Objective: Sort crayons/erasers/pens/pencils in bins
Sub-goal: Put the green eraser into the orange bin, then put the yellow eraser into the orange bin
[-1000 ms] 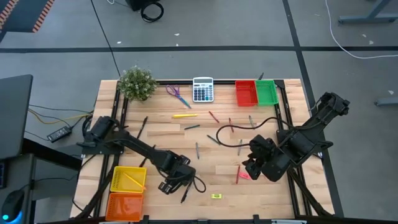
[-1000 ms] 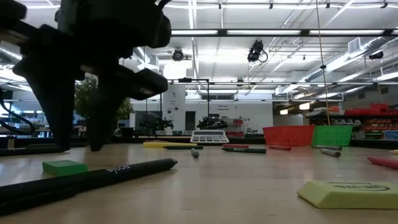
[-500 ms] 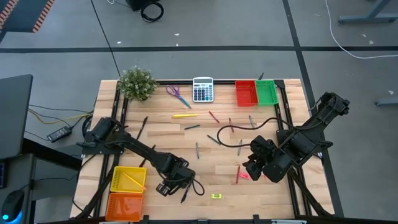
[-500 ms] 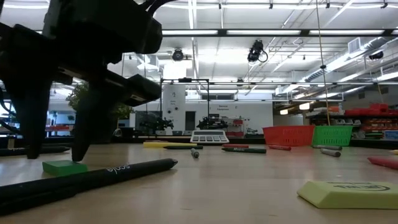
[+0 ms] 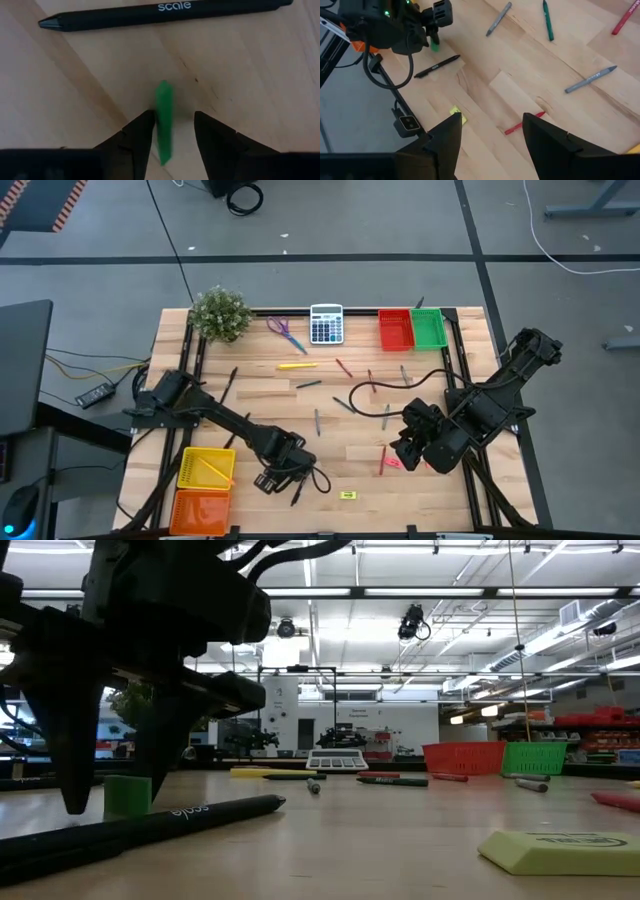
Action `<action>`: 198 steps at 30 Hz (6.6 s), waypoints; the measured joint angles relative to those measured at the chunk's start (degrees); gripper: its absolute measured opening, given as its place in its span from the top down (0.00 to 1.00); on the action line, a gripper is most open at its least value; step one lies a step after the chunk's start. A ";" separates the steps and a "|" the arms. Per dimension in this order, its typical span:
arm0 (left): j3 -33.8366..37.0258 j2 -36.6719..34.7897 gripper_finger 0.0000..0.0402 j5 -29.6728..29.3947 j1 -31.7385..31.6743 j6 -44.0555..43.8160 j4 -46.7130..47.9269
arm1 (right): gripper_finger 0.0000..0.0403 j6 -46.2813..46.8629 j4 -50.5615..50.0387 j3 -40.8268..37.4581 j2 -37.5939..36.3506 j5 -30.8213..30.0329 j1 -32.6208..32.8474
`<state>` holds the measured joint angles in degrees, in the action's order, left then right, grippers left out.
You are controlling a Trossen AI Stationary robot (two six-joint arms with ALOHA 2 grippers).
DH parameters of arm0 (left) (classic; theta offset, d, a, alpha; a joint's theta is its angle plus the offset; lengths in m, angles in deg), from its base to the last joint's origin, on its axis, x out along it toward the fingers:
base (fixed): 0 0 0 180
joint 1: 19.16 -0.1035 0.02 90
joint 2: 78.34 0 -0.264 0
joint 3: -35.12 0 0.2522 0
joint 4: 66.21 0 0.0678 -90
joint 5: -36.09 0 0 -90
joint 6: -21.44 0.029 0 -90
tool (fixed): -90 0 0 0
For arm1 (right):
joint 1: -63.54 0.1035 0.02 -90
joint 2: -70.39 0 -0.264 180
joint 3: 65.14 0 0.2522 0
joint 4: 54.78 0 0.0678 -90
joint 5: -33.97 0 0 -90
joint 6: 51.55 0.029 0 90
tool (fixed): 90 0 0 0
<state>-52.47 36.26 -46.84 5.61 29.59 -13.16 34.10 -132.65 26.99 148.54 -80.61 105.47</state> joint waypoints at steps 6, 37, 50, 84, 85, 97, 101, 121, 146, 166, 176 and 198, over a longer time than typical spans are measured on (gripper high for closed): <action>0.07 0.05 0.77 -0.05 -0.57 -0.05 -0.26 | 0.46 -0.63 -0.02 0.00 0.00 0.00 0.00; 0.25 -26.83 0.95 -0.99 15.68 -49.82 12.06 | 0.46 -14.80 -0.02 0.00 0.02 -5.67 -3.64; 0.25 -26.44 0.94 -1.66 32.65 -55.98 20.90 | 0.46 -17.78 0.01 0.00 0.02 -5.75 -9.41; 0.22 -27.37 0.50 -9.23 18.60 -48.24 12.96 | 0.46 -13.52 3.18 0.00 0.01 6.90 -5.61; 0.22 -27.38 0.51 -9.42 17.16 -46.55 10.57 | 0.46 -13.27 2.40 0.00 0.02 7.55 -5.09; 0.13 -23.25 0.57 -12.69 1.12 -32.80 -22.26 | 0.46 2.31 -2.92 0.00 0.00 8.19 7.00; 0.12 -18.32 0.57 -11.03 -0.44 -31.42 -34.32 | 0.46 9.73 -4.12 0.00 0.00 8.22 11.80; -31.47 11.00 0.57 -10.66 1.42 -25.50 -14.88 | 0.46 24.32 -10.13 0.00 0.02 8.84 23.24; -48.47 25.46 0.57 -5.78 -0.55 -31.56 4.67 | 0.46 14.25 -17.44 0.00 0.02 5.46 23.23; -48.47 27.80 0.57 -4.43 0.30 -37.52 2.04 | 0.46 14.05 -17.58 0.00 0.02 3.43 23.23; -48.85 30.36 0.57 -2.47 0.44 -40.95 2.82 | 0.46 14.81 -17.97 0.00 0.02 1.62 23.21; -48.47 29.74 0.98 -2.71 0.95 -43.25 5.30 | 0.46 13.38 -20.48 0.00 0.02 1.03 23.23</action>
<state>-100.94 66.00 -49.56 6.56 -13.66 -7.87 47.49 -153.13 26.99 148.56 -79.58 128.71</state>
